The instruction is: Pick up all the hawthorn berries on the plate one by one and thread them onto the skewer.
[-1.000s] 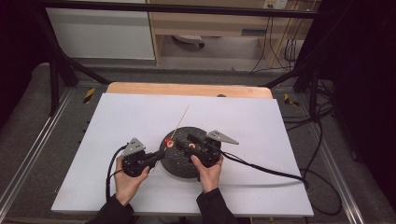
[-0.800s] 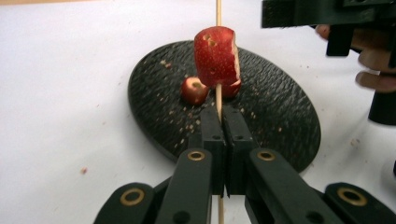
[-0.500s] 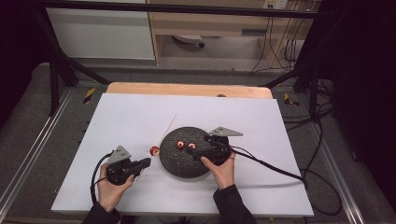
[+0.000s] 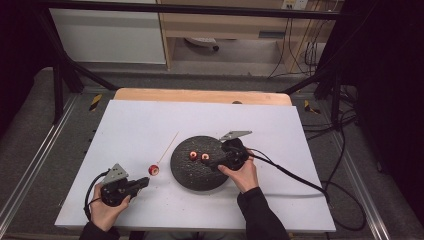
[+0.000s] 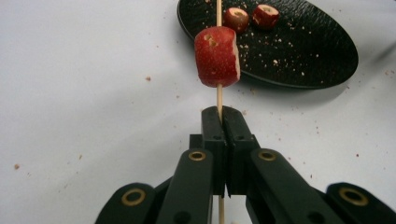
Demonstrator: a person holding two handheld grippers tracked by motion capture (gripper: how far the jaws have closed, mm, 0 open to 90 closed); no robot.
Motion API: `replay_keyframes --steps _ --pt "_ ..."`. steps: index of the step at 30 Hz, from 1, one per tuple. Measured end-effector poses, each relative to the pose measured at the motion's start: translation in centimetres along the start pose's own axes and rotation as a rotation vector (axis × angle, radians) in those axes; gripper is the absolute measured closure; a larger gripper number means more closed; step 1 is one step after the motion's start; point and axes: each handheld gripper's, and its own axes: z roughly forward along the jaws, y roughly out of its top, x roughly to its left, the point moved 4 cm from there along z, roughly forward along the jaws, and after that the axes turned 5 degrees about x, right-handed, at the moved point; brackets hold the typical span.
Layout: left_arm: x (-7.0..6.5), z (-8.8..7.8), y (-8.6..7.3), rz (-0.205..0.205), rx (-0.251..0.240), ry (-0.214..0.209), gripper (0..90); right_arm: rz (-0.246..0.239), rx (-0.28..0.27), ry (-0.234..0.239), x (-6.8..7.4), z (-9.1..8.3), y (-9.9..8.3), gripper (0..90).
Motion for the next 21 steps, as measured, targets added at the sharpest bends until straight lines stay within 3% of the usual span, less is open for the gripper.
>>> replay_keyframes --steps 9,15,21 --pt "0.3 -0.3 -0.7 -0.005 0.006 -0.009 88.3 -0.074 0.17 -0.019 0.0 1.1 1.8 16.2" --pt "0.2 -0.2 -0.8 0.005 0.012 -0.008 88.3 -0.154 0.274 -0.028 0.0 2.7 2.8 22.7" --pt "0.2 -0.2 -0.8 0.003 0.015 -0.009 88.3 -0.155 0.346 -0.015 -0.1 4.1 3.3 29.8"
